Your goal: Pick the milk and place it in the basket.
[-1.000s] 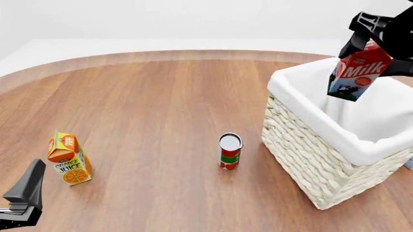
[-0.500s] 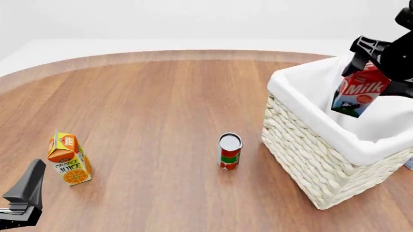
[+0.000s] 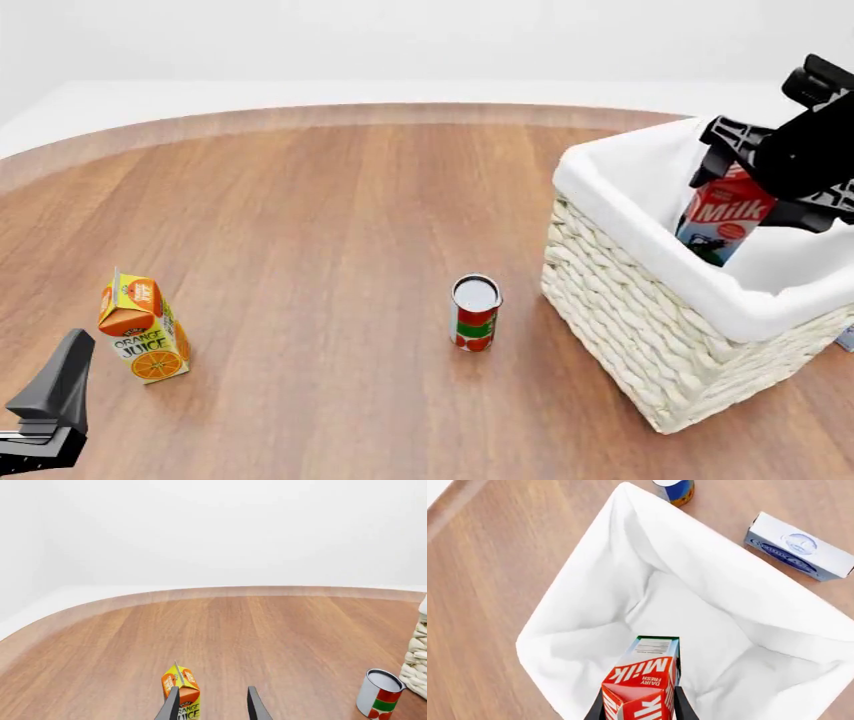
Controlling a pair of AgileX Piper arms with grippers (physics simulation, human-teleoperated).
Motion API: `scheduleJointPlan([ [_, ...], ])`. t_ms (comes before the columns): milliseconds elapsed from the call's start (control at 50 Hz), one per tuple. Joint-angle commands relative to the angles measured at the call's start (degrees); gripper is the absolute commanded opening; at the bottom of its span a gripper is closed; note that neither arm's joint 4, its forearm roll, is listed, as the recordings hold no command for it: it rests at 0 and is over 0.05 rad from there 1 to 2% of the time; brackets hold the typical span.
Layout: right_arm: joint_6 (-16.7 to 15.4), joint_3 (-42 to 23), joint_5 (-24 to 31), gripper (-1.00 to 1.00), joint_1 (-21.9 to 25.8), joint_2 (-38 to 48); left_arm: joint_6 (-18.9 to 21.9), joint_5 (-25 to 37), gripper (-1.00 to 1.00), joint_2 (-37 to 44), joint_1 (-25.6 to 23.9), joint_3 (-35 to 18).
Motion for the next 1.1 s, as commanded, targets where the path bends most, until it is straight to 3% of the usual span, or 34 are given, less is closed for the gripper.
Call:
scheduleJointPlan([
  [20,1.2,0.3,-2.7,-1.0,-1.1,1.9,0.0,0.0,1.0,0.0,0.0,0.0],
  [440,0.0,-0.9,-5.4,-1.0,-2.6,7.2,0.0,0.0,1.0,0.0,0.0,0.0],
  [1100,-0.5,2.7,-11.5,-1.0,-5.2,12.0,0.0,0.0,1.0,0.0,0.0,0.0],
])
